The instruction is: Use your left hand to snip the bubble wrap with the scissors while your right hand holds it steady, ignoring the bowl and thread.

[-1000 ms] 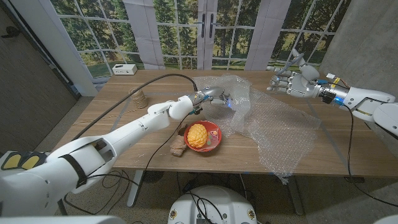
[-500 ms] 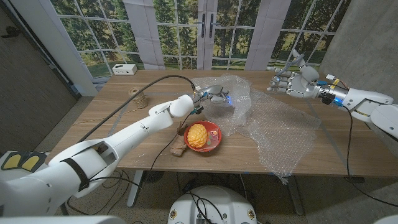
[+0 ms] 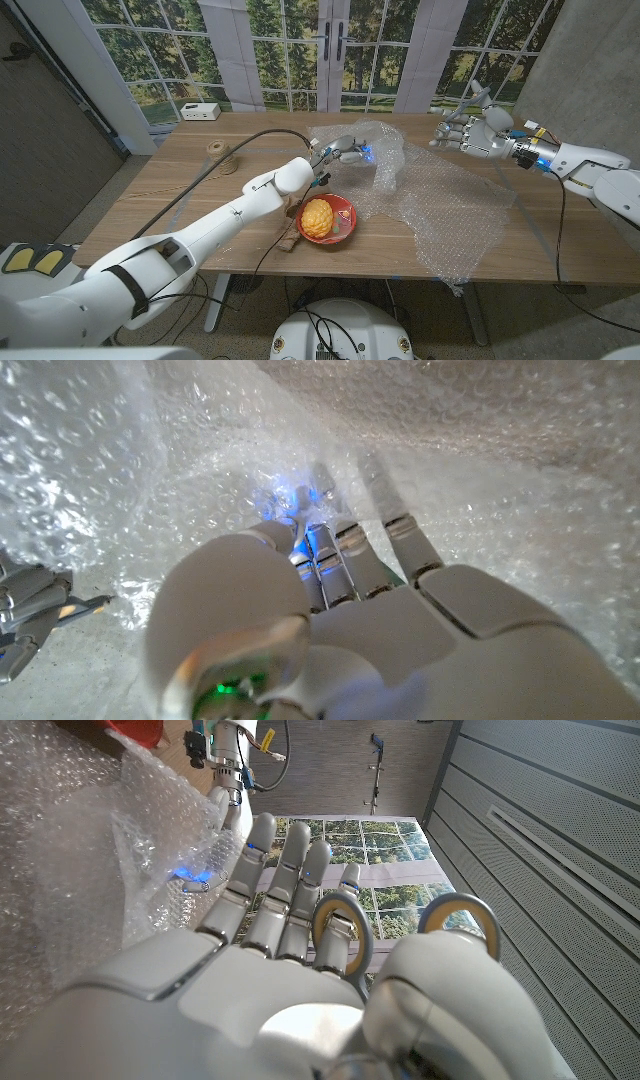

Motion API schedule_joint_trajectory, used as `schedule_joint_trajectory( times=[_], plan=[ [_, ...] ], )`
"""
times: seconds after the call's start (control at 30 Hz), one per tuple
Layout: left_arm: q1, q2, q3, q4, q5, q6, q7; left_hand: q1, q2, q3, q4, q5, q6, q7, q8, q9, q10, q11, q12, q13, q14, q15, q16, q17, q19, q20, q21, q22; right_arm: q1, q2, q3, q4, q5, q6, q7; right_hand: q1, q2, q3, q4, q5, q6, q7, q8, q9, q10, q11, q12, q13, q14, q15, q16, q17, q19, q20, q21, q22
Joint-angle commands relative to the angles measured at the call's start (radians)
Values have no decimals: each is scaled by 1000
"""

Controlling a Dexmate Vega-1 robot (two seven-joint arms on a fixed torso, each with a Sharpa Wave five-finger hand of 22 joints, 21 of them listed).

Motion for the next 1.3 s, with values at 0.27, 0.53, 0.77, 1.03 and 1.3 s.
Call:
schedule_joint_trajectory(
  times=[0.27,0.53,0.77,1.03,1.3],
  plan=[
    [55,-94,-57,103,-89,-113,199,12,-15,20,7,2,-48,-5,35,148,-60,-2,52,22,155,-82,61,43,279,-140,105,-26,8,15,-9,12,3,14,-10,2,9,-6,-3,4,-61,72,2,1,6,-7,8,4,6,-59,0,1,1,-2,-6,0],
    [51,-117,-50,147,-18,-138,336,15,-27,7,-24,-3,-53,-26,24,176,-100,-12,94,65,381,-102,202,162,335,-210,130,-8,12,20,-11,15,6,16,-12,2,10,-6,-3,4,-60,72,3,1,8,-8,8,1,9,-59,2,1,2,-1,-7,0],
    [37,-140,-35,183,33,-146,423,27,-15,-63,-64,0,-42,-38,-7,168,-118,-21,113,105,426,-98,461,480,340,-270,208,61,8,22,-6,19,11,18,-11,2,10,-6,-3,4,-58,69,3,1,9,-7,7,-2,6,-59,2,2,0,-1,-8,0],
    [40,-162,-40,185,15,-139,454,69,-22,-53,-103,3,-28,-31,-22,155,-105,-16,103,88,386,-98,504,557,365,-290,281,140,10,34,-7,36,12,31,7,3,11,-6,-3,4,-56,69,4,1,8,-9,8,-1,6,-60,1,1,-1,-2,-9,0],
    [23,-190,-25,232,76,-155,574,90,-30,-46,-127,2,-17,-27,-37,144,-99,-11,101,86,359,-99,510,573,378,-290,340,217,19,37,-12,47,9,35,16,3,11,-6,-3,4,-55,68,4,1,14,-7,9,-4,8,-62,2,2,0,-2,-10,0]
  ],
)
